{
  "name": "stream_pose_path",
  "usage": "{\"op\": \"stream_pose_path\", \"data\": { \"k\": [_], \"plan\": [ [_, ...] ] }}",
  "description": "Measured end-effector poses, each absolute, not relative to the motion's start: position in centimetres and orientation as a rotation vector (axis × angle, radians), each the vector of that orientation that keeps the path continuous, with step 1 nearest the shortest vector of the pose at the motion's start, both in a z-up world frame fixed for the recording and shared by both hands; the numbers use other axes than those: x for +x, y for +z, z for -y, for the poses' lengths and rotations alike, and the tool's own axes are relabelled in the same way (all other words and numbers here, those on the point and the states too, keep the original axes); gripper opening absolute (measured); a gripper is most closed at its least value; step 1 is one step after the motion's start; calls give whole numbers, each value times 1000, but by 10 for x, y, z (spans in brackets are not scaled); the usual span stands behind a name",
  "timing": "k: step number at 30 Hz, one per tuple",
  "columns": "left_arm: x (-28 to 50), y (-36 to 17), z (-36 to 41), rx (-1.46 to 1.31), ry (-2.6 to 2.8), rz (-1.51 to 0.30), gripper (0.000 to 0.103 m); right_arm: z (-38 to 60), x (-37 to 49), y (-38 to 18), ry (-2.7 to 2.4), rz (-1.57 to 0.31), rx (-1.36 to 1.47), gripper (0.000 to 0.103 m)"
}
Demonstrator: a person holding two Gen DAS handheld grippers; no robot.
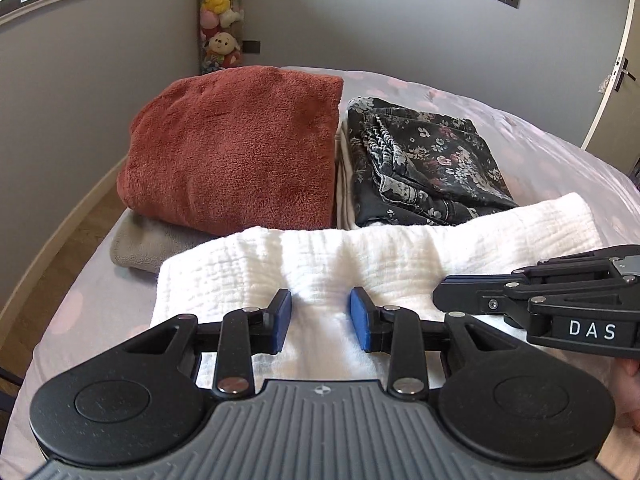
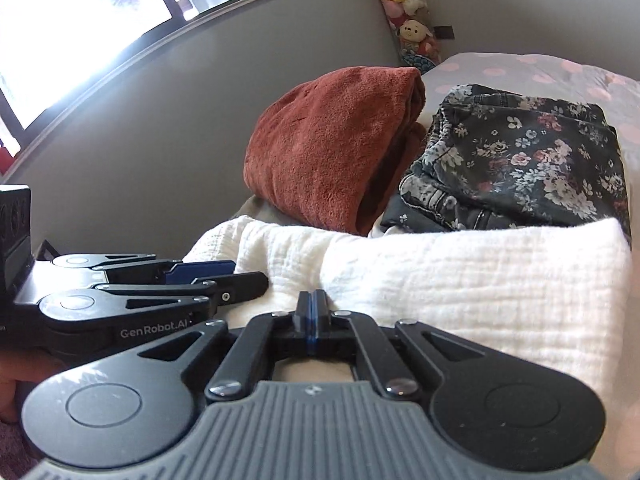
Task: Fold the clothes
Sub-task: 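Lower the garment onto the stack and open both tools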
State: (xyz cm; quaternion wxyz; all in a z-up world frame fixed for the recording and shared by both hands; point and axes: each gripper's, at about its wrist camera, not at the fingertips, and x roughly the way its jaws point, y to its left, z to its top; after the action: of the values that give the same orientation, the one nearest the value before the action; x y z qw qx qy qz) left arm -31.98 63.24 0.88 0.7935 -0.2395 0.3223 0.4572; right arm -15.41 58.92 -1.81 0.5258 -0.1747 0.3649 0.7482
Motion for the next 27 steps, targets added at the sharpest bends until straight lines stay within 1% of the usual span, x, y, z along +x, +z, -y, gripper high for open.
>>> {"op": "stream_pose_path", "data": {
  "k": [4, 7, 11, 15, 20, 25, 27],
  "plan": [
    [-314, 18, -630, -503, 995, -701, 31, -590, -150, -14, 1784, -897, -430, 0],
    [-315, 37, -621, -492, 994, -679, 31, -587, -151, 0, 1791, -877, -448, 0],
    [-320, 70, -589, -428, 970, -640, 31, -564, -140, 33, 1837, -845, -387, 11],
    [-320, 93, -546, -350, 934, -643, 31, -526, -140, 59, 1875, -767, -397, 12],
    [-312, 85, -487, -317, 871, -648, 31, -466, -152, 57, 1865, -681, -463, 13],
    [-304, 59, -456, -320, 875, -688, 31, -420, -155, 36, 1817, -675, -474, 13],
    [-301, 44, -456, -338, 889, -719, 31, -410, -156, 25, 1796, -686, -477, 22]
  ]
}}
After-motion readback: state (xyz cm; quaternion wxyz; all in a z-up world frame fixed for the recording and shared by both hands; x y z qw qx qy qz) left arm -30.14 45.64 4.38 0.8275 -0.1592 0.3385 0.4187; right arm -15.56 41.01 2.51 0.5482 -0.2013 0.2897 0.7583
